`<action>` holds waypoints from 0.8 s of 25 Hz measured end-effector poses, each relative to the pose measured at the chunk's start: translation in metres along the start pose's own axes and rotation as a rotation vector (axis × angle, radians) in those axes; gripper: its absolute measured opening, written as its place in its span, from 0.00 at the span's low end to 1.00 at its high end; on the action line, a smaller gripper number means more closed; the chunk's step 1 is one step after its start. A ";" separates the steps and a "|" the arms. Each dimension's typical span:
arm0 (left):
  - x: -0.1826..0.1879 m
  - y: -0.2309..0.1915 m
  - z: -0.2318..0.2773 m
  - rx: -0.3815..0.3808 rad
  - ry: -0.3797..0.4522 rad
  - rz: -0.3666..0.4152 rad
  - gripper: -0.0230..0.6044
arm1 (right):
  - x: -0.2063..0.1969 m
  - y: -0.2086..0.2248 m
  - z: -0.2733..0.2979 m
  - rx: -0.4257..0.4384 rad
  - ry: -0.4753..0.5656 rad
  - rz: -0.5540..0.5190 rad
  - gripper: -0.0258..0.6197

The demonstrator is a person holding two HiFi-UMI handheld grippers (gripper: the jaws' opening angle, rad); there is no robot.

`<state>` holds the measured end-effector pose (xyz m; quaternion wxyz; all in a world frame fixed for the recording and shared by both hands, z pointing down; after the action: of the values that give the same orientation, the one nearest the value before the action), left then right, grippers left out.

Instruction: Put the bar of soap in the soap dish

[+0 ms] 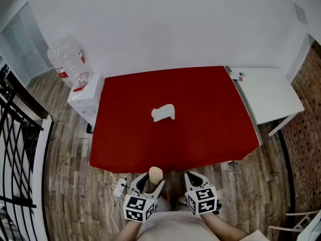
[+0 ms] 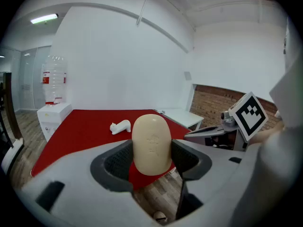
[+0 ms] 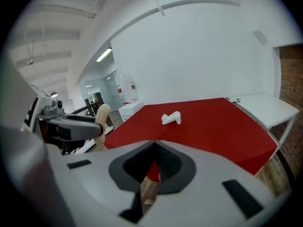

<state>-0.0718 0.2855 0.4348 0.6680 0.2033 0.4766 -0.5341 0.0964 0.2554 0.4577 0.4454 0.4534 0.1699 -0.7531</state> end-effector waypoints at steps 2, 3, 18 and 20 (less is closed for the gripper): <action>0.003 -0.006 0.011 -0.006 -0.004 -0.001 0.46 | 0.001 0.008 0.008 -0.008 -0.003 0.010 0.04; 0.006 -0.011 0.017 -0.008 -0.004 0.000 0.46 | 0.002 0.012 0.014 -0.011 -0.005 0.014 0.04; 0.096 -0.126 0.135 -0.126 -0.011 0.087 0.46 | 0.100 0.049 0.156 -0.112 0.028 0.046 0.04; 0.104 -0.135 0.144 -0.136 -0.018 0.087 0.46 | 0.112 0.051 0.168 -0.120 0.026 0.045 0.04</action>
<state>-0.1368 0.0717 0.4446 0.7070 0.1735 0.4965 -0.4728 0.0277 0.0589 0.4610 0.4864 0.4392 0.2102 -0.7255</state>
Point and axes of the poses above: the fingertips, and each gripper's own axes: z forward along the fingers, y to its right, x out of its top, the point moved 5 cm from there along -z, backward along the fingers, and after that the axes turned 5 degrees about -z, right-handed, at the moved point
